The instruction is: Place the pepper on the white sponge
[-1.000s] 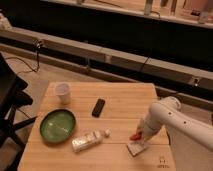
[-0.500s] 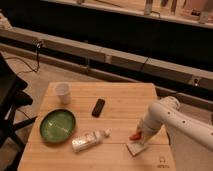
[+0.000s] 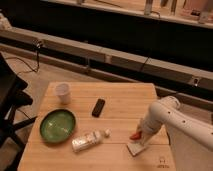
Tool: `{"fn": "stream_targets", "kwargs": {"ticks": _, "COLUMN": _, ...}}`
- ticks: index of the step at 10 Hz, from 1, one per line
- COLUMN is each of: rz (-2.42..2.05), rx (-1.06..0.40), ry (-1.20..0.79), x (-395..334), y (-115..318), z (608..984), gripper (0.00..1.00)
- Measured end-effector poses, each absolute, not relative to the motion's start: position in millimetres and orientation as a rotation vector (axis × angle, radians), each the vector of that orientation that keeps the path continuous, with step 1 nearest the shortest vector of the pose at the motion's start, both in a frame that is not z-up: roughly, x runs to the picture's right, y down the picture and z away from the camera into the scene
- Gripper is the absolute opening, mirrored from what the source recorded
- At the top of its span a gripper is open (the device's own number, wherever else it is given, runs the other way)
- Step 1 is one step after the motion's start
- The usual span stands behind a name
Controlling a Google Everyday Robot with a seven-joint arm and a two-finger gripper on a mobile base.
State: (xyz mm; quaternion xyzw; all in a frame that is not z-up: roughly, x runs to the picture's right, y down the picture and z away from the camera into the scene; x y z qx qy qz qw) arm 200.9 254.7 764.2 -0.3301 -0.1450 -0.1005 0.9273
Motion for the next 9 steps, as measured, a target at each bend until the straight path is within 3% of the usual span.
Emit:
{"fn": "stream_targets", "kwargs": {"ticks": 2, "rz": -0.195, "rx": -0.692, "ry": -0.285, "x": 202.0, "y": 256.8, "z": 765.5, "gripper": 0.01}}
{"fn": "stream_targets", "kwargs": {"ticks": 9, "rz": -0.175, "rx": -0.715, "ry": -0.253, "x": 208.8, "y": 262.1, "z": 765.1, "gripper": 0.00}}
